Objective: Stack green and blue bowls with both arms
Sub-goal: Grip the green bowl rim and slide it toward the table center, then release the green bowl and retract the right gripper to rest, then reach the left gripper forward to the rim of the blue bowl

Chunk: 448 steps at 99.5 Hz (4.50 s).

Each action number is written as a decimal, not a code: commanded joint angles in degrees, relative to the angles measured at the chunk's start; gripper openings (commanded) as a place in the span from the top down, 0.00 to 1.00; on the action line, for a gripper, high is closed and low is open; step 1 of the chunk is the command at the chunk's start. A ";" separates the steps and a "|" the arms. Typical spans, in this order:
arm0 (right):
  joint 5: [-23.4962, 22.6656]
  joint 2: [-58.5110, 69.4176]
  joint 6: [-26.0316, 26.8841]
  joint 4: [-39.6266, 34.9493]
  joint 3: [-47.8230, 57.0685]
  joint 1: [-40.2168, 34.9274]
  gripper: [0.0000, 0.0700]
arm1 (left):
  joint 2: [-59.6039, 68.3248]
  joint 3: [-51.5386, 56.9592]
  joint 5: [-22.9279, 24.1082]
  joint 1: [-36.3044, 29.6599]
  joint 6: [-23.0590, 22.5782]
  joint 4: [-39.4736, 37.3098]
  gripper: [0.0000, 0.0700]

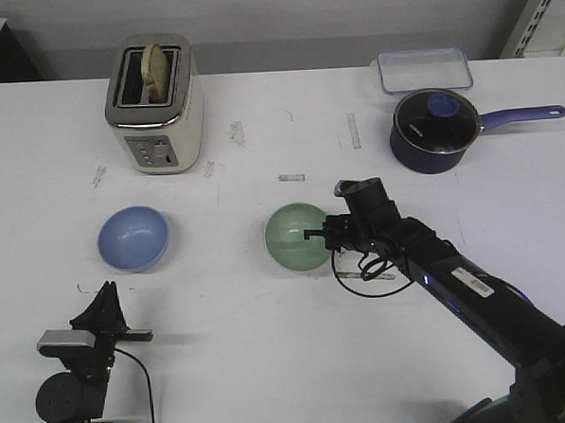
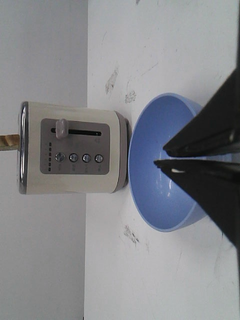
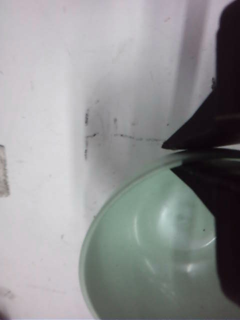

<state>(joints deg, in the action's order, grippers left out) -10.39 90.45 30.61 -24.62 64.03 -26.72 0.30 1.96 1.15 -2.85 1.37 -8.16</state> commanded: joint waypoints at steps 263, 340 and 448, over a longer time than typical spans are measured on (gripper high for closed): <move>13.42 -77.35 -29.18 22.14 -42.29 21.44 1.00 | -0.11 -1.25 -0.04 0.07 -0.50 -0.87 1.00; 13.42 -78.03 -29.18 22.21 -42.29 21.44 1.00 | 10.29 15.45 0.61 0.07 -0.37 4.37 1.00; 13.42 -78.03 -29.18 22.21 -42.29 21.44 1.00 | 67.73 61.22 3.10 4.81 9.31 37.38 1.00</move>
<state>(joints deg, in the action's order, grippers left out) 3.05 12.71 1.74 -2.83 21.61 -5.23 65.95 60.45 4.38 1.13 3.64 28.18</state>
